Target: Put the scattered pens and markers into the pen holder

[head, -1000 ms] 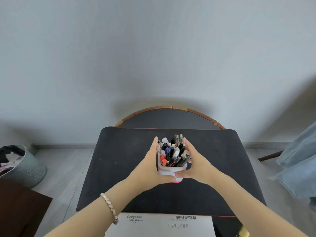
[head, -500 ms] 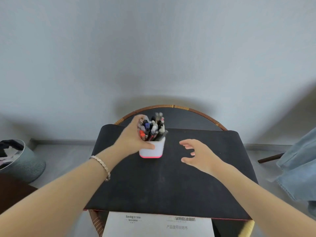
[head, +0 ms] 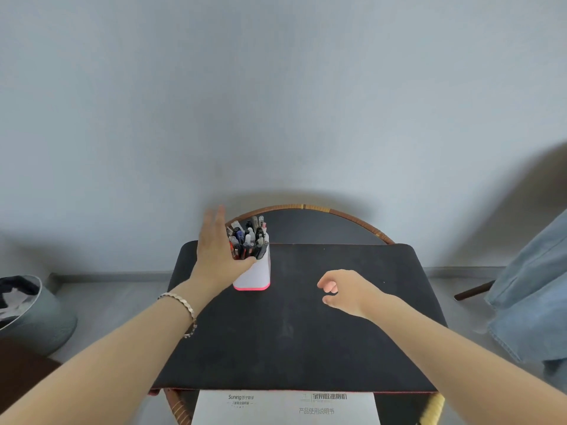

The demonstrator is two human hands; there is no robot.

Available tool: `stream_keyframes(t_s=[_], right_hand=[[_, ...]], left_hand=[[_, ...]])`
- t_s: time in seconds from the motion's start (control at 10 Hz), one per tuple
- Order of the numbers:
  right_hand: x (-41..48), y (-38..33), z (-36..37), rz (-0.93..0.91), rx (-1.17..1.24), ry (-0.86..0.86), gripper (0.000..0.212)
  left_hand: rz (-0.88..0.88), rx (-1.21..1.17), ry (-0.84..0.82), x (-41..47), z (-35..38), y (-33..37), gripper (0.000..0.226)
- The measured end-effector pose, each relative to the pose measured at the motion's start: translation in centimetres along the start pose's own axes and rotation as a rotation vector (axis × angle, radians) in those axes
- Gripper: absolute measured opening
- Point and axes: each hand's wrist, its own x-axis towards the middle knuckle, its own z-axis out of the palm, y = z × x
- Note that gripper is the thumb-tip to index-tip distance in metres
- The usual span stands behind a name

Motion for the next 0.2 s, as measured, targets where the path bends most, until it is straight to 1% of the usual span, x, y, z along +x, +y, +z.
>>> stream_keyframes(t_s=[0.1, 0.2], right_hand=[[-1.1, -1.2, -1.6, 0.019, -0.079, -0.009, 0.032], [-3.0, -2.6, -3.9, 0.032, -0.178, -0.021, 0.032]], left_hand=[[0.285, 0.224, 0.035, -1.8, -0.8, 4.5, 0.063], [0.281, 0.379, -0.213, -3.3, -1.7, 8.9, 0.04]])
